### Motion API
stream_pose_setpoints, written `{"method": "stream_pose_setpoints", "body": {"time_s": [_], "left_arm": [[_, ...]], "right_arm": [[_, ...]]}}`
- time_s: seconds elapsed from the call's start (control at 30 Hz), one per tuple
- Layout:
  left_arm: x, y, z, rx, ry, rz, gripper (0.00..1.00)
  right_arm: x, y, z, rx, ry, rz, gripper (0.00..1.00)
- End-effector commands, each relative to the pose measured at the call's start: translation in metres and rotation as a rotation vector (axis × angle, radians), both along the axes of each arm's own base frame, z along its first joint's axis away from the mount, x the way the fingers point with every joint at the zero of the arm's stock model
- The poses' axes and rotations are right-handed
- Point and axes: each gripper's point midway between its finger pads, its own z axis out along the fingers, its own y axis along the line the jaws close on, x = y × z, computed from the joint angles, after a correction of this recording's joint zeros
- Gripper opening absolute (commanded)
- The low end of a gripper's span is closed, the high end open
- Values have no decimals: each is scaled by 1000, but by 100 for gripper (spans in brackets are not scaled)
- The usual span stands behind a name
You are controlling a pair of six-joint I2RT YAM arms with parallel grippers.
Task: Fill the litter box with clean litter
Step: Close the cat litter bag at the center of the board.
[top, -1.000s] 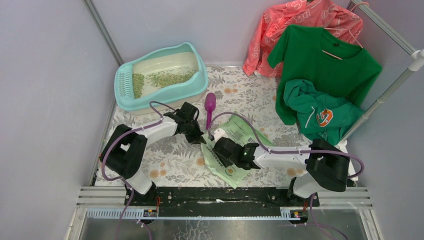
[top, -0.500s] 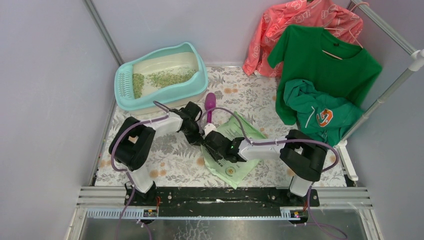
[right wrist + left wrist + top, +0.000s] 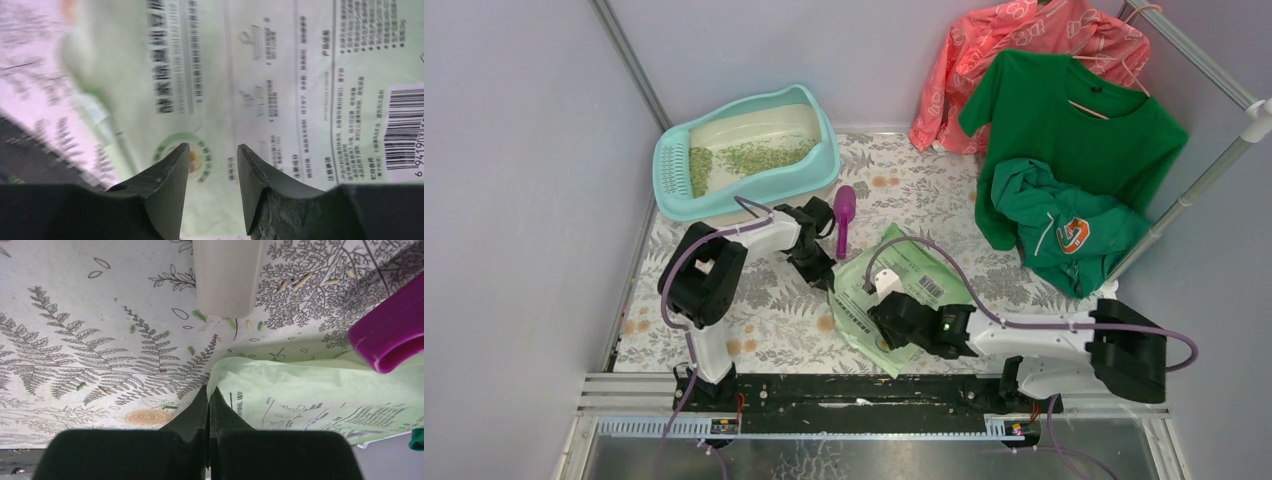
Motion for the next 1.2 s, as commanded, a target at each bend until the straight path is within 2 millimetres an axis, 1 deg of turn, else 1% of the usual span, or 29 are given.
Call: {"method": "stream_pose_setpoints", "body": {"time_s": [0.0, 0.07, 0.13, 0.2, 0.27, 0.4, 0.47, 0.6, 0.7, 0.77, 0.83, 0.97, 1.1, 1.17], "left_arm": [[-14, 10, 1, 72, 122, 89, 0], [-15, 8, 4, 64, 133, 118, 0], [-17, 6, 7, 52, 144, 145, 0], [-18, 4, 10, 38, 152, 164, 0], [-19, 2, 13, 26, 157, 182, 0], [-23, 0, 19, 6, 172, 201, 0], [-25, 0, 21, 3, 178, 212, 0], [-28, 1, 22, 6, 188, 220, 0], [-27, 2, 21, 14, 188, 219, 0], [-28, 3, 20, 16, 195, 220, 0], [-28, 3, 19, 15, 196, 221, 0], [-30, 4, 17, 20, 203, 225, 0], [-31, 4, 17, 17, 209, 225, 0], [-30, 4, 18, 15, 206, 222, 0]], "right_arm": [[-12, 14, 41, 65, -102, 54, 49], [-19, 21, 50, 84, -122, 97, 51], [-27, 29, 53, 98, -132, 141, 52], [-32, 36, 52, 102, -142, 170, 54], [-34, 42, 46, 75, -165, 181, 55], [-26, 51, 38, 2, -230, 157, 57], [-22, 55, 33, -22, -265, 147, 59], [-21, 65, 33, -19, -305, 148, 63], [-29, 72, 41, 2, -335, 179, 64], [-35, 80, 46, 44, -333, 204, 64], [-41, 85, 47, 56, -332, 232, 64], [-52, 93, 45, 66, -332, 276, 65], [-56, 99, 35, 42, -326, 287, 64], [-57, 100, 34, 27, -347, 285, 64]]}}
